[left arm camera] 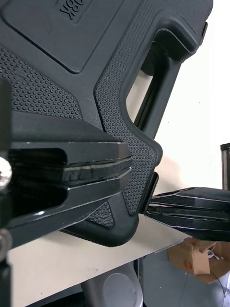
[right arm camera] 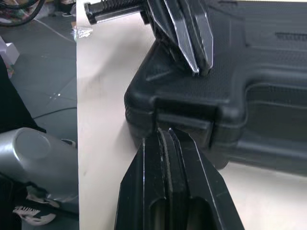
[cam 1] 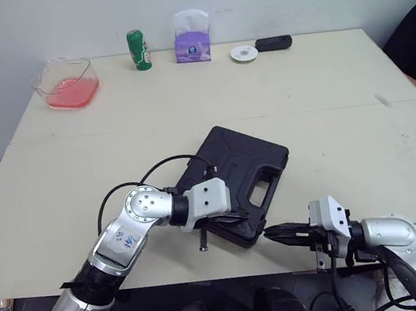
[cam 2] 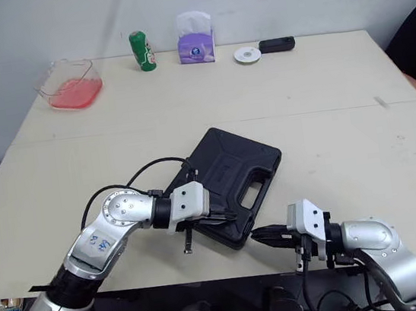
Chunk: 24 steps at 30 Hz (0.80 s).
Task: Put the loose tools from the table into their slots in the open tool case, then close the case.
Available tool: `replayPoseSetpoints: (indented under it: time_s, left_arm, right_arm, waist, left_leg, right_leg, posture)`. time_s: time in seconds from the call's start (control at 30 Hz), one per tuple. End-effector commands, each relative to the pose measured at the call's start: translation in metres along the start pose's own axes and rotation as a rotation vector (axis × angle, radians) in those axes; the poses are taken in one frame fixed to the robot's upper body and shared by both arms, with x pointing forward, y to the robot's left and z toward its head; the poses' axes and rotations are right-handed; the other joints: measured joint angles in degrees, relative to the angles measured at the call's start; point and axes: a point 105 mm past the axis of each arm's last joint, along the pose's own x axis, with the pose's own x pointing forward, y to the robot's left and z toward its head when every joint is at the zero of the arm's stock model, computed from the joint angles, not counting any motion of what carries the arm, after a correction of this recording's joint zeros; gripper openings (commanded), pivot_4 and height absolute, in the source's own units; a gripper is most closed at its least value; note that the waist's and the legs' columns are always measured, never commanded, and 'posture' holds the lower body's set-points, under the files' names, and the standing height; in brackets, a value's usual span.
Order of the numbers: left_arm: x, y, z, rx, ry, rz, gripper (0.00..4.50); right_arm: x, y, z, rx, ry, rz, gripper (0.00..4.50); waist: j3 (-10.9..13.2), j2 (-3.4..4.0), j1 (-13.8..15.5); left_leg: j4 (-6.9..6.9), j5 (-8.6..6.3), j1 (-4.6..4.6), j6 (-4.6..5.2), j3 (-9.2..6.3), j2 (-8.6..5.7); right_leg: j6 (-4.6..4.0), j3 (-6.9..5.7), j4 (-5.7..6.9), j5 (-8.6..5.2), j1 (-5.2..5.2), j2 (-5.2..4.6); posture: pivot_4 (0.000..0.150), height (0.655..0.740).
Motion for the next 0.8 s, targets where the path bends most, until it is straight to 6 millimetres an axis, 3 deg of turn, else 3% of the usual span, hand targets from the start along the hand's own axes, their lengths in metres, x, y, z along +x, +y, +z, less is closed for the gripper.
replayPoseSetpoints:
  time_s: [0.03,0.5,0.6,0.7,0.8]
  left_arm:
    - [0.006,-0.016,-0.048,-0.137,0.159,-0.032,0.04]
    - [0.003,-0.019,-0.061,-0.169,0.191,-0.036,0.04]
    - [-0.005,-0.007,-0.047,-0.111,0.087,0.039,0.04]
    - [-0.031,0.014,-0.027,-0.010,-0.023,0.159,0.04]
    - [-0.065,0.031,-0.024,0.063,-0.031,0.269,0.04]
  right_arm:
    - [0.007,0.000,0.022,-0.057,-0.073,0.007,0.00]
    - [0.013,-0.006,0.018,-0.049,-0.085,-0.011,0.00]
    - [0.004,-0.012,0.016,-0.060,-0.056,-0.012,0.00]
    - [-0.015,-0.023,0.014,-0.099,0.004,-0.024,0.00]
    - [-0.035,-0.034,0.015,-0.112,0.051,-0.034,0.00]
  waist:
    - [-0.03,0.02,-0.09]
    - [-0.06,0.06,-0.41]
    - [-0.07,0.08,-0.59]
    - [-0.03,0.14,-0.56]
    - [0.14,0.19,-0.16]
  left_leg:
    - [0.00,-0.01,0.01,-0.01,0.01,0.02]
    - [-0.07,-0.07,0.13,-0.16,0.06,0.24]
    - [-0.07,-0.07,0.14,-0.18,0.07,0.25]
    - [-0.09,-0.09,0.11,-0.20,0.07,0.27]
    - [-0.09,-0.10,-0.02,-0.19,0.04,0.27]
  right_leg:
    - [-0.01,0.00,0.01,-0.01,0.00,0.00]
    - [-0.23,-0.02,0.17,-0.11,-0.06,0.14]
    - [-0.24,-0.01,0.17,-0.12,-0.08,0.14]
    - [-0.27,-0.02,0.16,-0.13,-0.12,0.14]
    - [-0.29,-0.09,0.13,-0.14,-0.22,0.13]
  posture:
    - [0.150,0.7400]
    - [0.150,0.7400]
    - [0.150,0.7400]
    - [0.150,0.7400]
    - [0.150,0.7400]
